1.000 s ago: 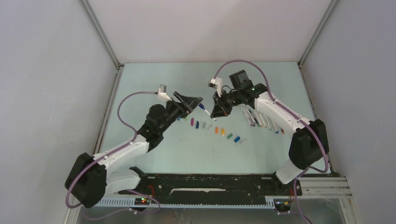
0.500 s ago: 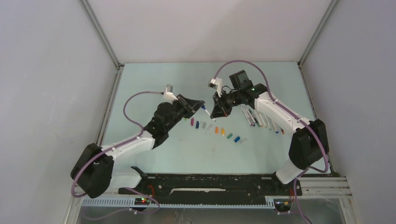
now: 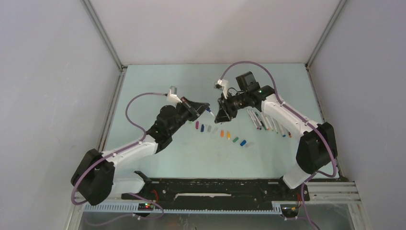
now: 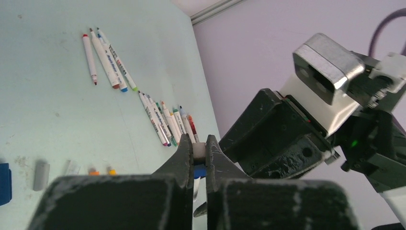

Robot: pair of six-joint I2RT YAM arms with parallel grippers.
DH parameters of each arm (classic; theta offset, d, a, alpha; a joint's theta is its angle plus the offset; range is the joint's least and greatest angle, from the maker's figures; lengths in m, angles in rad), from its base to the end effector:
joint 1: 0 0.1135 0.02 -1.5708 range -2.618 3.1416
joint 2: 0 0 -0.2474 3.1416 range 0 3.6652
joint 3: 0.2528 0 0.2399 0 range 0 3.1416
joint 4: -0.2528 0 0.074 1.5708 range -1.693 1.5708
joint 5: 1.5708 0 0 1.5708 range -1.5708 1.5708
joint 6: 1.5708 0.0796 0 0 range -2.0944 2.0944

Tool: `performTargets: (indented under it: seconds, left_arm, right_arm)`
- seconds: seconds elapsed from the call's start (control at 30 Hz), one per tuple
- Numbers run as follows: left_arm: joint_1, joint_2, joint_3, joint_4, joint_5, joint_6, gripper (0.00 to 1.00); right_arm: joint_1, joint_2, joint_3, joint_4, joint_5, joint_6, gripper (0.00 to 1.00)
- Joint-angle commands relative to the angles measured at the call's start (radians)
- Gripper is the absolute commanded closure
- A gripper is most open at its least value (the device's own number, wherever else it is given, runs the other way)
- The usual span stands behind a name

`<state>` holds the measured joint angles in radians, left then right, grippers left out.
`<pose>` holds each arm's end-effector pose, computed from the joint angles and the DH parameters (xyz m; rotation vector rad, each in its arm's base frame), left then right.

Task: Open the pen caps
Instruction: Open the pen cap from the pen.

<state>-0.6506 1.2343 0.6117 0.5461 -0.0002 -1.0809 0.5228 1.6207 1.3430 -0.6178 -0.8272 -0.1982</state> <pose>0.2508 -0.1909 0.2486 -0.3891 1.7797 -1.2850 0.2758 0.2266 0.2548 -1.1762 2.0862 1.1595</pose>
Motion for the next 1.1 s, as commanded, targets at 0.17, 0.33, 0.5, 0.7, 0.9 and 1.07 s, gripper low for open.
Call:
performTargets:
  seconds: [0.17,0.33,0.5,0.7,0.9,1.07]
  left_arm:
    - [-0.027,-0.019,0.006,0.115,0.057,0.064,1.0]
    - [-0.031,-0.009,0.013,0.144,0.07,0.074,1.0]
    - [-0.006,-0.049,0.047,0.114,0.048,0.159,1.0]
    - [0.237,-0.152,0.16,-0.025,-0.05,0.186,1.0]
    - [0.337,-0.24,0.173,-0.111,-0.154,0.199,1.0]
    - [0.35,-0.268,0.117,-0.12,-0.112,0.204,1.0]
  right_arm:
    - [-0.041,-0.011,0.001,0.031,-0.169,0.039,0.62]
    - [-0.024,-0.001,0.001,0.035,-0.179,0.045,0.73]
    - [-0.015,-0.007,-0.001,0.017,-0.202,0.008,1.0]
    - [0.034,0.021,-0.014,0.009,-0.212,-0.018,1.0]
    - [0.05,0.032,-0.015,0.006,-0.212,-0.021,1.0]
    - [0.043,0.035,-0.014,0.001,-0.178,-0.048,1.0]
